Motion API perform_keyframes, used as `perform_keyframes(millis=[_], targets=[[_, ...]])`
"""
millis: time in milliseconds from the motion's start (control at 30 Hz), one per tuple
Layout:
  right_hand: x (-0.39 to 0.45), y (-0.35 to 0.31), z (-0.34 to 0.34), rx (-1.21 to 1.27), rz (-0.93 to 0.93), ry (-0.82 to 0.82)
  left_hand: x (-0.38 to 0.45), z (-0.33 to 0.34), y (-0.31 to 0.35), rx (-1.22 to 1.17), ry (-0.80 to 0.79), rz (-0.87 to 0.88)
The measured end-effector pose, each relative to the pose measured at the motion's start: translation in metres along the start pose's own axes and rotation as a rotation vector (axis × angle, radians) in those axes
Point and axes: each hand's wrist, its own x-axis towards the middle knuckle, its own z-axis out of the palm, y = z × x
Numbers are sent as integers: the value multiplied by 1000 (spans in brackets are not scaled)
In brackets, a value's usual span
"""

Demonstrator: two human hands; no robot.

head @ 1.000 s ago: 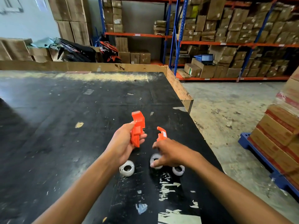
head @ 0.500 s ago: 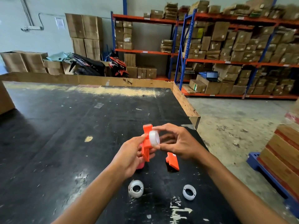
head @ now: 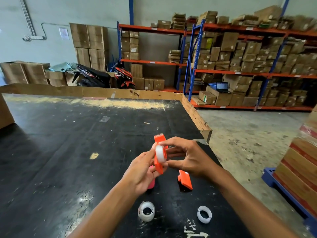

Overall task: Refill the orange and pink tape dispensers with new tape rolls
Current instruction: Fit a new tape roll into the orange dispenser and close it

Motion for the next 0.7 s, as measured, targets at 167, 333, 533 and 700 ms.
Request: perform_keyframes(millis=[167, 333, 533, 700], targets=[[1, 6, 2, -61, -57, 13, 2, -1, -3, 13, -41, -8], [-3, 7, 5, -19, 17, 9, 3, -3, -4, 11, -29, 36], [-7, 36, -3, 50, 353, 287, 4, -8, -3, -44, 37, 6], [-10, 82, 26, -558, 844, 10, 3, -12, -8, -31, 53, 0]])
